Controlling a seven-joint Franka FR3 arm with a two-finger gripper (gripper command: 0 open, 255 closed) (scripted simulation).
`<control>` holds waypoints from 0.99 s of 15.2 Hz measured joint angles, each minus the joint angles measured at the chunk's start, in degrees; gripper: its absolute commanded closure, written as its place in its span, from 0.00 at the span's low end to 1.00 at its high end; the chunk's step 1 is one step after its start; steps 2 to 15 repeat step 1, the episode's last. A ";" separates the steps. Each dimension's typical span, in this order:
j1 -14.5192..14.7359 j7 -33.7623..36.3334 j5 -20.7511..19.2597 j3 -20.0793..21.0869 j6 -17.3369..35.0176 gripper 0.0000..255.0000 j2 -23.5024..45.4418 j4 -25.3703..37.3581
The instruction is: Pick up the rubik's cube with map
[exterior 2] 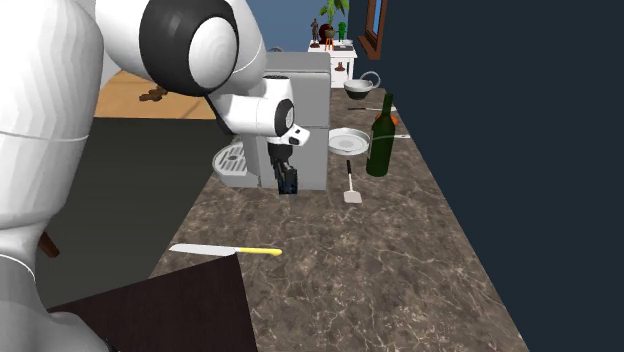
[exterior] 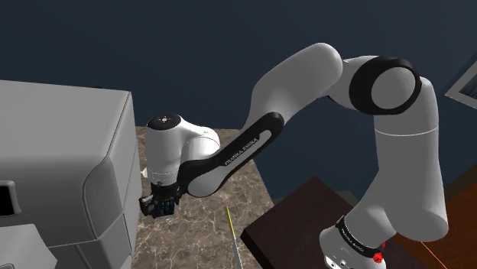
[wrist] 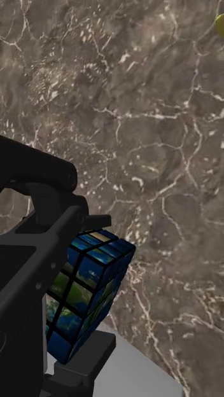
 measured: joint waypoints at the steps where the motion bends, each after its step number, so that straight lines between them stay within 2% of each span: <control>1: -0.09 -0.07 0.16 0.15 -0.23 1.00 -0.32 -0.07; 15: -0.09 -0.07 0.16 0.15 -0.23 1.00 -0.32 -0.07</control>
